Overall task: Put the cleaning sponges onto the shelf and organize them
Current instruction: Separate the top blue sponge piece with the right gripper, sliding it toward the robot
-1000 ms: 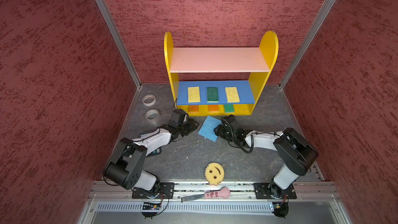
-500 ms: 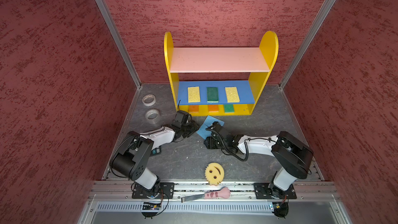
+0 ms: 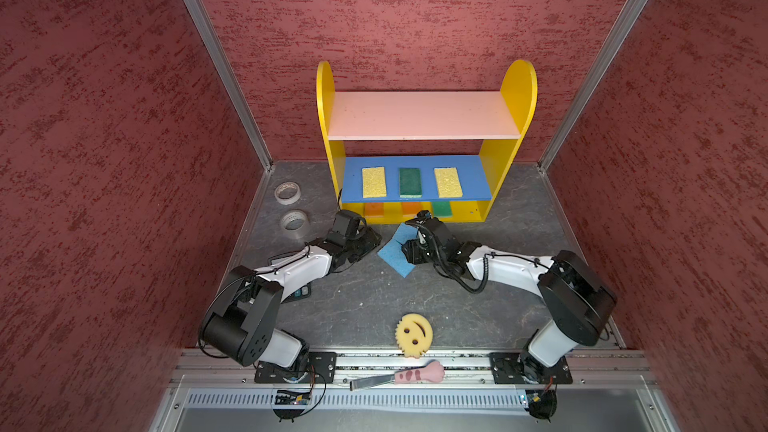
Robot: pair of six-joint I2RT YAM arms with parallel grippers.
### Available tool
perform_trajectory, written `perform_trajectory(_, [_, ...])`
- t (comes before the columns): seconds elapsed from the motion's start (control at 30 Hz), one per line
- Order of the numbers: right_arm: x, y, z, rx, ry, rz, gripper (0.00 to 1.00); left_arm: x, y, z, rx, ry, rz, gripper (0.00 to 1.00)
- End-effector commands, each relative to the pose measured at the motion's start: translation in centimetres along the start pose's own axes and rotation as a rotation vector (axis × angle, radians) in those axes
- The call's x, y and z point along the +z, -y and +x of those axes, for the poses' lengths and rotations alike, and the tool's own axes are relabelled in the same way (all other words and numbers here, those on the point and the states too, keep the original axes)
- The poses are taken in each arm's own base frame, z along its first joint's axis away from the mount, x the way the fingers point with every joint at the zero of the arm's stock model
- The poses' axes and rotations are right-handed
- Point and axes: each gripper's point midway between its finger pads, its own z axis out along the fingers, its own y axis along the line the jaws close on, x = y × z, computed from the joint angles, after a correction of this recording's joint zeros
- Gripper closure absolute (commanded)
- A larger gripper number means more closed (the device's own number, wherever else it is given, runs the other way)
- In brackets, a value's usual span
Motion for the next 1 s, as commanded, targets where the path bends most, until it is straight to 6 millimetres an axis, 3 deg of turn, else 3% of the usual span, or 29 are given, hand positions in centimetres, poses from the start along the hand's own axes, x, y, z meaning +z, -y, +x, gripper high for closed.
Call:
perform_trajectory(0.0, [1.5,0.6,0.7,-0.032,-0.036,0.020,0.43,-0.6,-0.7,0.1,0.005,0.011,-0.020,0.41])
perform_trajectory(0.17, [3.1,0.5,2.8,0.028,-0.102,-0.007,0.44,-0.7,-1.0,0.0,0.009,0.018,-0.032,0.41])
perform_trajectory(0.33, [3.3,-1.3,5.5,0.078,-0.150,-0.045,0.40,-0.8,-1.0,-0.3,0.005,0.034,-0.025,0.33])
perform_trajectory(0.5, [3.2,-3.6,6.6,0.162,-0.153,-0.128,0.40,0.0,-0.8,-0.6,-0.015,0.027,-0.016,0.32])
perform_trajectory(0.6, [3.8,-3.0,6.9,0.189,-0.158,-0.098,0.44,0.2,-0.7,-0.6,-0.006,0.019,-0.014,0.32])
perform_trajectory(0.7, [4.4,-1.9,7.0,0.191,-0.166,-0.023,0.57,0.0,-1.2,-0.5,-0.011,0.022,-0.020,0.32])
perform_trajectory(0.8, [4.6,-1.7,6.8,0.189,-0.161,-0.003,0.88,-0.6,-1.4,-0.8,0.004,0.032,-0.018,0.34])
perform_trajectory(0.87, [4.5,-1.8,6.5,0.170,-0.157,-0.001,1.00,-1.1,-1.7,-1.4,0.003,0.039,-0.020,0.37])
perform_trajectory(0.97, [3.9,-2.6,4.9,0.111,-0.137,-0.008,1.00,-2.9,-1.3,-2.9,-0.001,0.066,0.016,0.38])
